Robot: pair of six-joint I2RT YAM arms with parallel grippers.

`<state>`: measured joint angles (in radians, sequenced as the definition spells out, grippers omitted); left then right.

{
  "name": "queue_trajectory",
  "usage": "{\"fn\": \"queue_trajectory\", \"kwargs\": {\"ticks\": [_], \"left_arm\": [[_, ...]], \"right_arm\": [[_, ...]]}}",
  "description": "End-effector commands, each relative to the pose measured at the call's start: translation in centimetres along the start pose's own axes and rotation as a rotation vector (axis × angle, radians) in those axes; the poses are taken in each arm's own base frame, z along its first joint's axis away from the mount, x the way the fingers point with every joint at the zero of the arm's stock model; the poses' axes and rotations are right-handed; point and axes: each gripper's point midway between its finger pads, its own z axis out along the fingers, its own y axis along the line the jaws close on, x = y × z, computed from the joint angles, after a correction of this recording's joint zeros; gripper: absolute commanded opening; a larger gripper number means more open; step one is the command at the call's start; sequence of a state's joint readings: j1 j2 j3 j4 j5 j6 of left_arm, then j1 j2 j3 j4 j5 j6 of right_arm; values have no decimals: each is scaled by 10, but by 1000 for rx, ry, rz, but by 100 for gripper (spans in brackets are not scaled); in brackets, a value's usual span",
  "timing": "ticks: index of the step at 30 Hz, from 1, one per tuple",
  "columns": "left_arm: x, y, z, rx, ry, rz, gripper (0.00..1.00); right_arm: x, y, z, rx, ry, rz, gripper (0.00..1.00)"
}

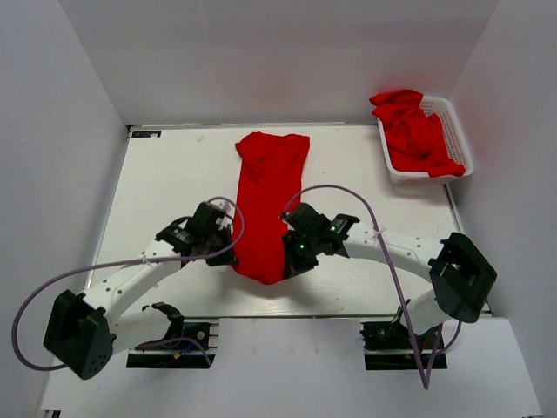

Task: Fold and stack the t-shirts
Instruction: Grab the bottom of the folded rectangular tshirt with both arms, then fold the folded rectangular tshirt in 1/3 of the way

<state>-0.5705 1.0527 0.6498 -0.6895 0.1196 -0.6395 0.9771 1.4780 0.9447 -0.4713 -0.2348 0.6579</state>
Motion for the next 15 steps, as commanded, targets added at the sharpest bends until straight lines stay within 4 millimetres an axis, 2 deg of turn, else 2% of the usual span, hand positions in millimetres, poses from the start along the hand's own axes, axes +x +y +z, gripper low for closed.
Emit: {"fn": "queue_trajectory", "kwargs": {"ticks": [1,2,3,4,5,6,7,8,9,10,11,12,13,15], "left_arm": [[-59,-6,-10,-93,-138,-40,0],[-76,-8,-6,-139,-151,-54,0],[-88,-2,-6,-201,-182,-55,0],[-99,-2,-4,-219,-191,-63,0],[-118,-14,-6,-203,-229,-52,0],[-124,-12,6,-221,-213,-45,0],[-136,-14,9,-216,-232,-57,0],[-151,-21,8,-214,-256,-43,0],[-160,-20,11,-223,-258,-42,0],[-167,-13,21,-253,-245,-57,0],[-183,-19,18,-241,-271,-65,0],[-190,-19,19,-243,-277,-73,0],[-202,-24,15,-227,-294,-69,0],[-221,-26,20,-212,-335,-57,0]], "right_arm": [[-37,-13,-6,95,-71,-7,0],[-50,-17,-10,105,-100,1,0],[-63,-20,-11,105,-110,17,0],[-68,-24,-9,109,-108,15,0],[-79,-21,-12,101,-127,0,0],[-96,-28,-15,102,-155,21,0],[-102,-31,-13,109,-152,4,0],[-115,-30,-16,106,-170,3,0],[-135,-35,-25,104,-208,16,0],[-138,-42,-17,119,-189,-13,0],[-152,-42,-23,112,-210,-9,0],[-165,-43,-29,107,-233,-7,0],[-172,-49,-23,112,-217,-20,0],[-187,-49,-28,79,-225,-47,0]]}}
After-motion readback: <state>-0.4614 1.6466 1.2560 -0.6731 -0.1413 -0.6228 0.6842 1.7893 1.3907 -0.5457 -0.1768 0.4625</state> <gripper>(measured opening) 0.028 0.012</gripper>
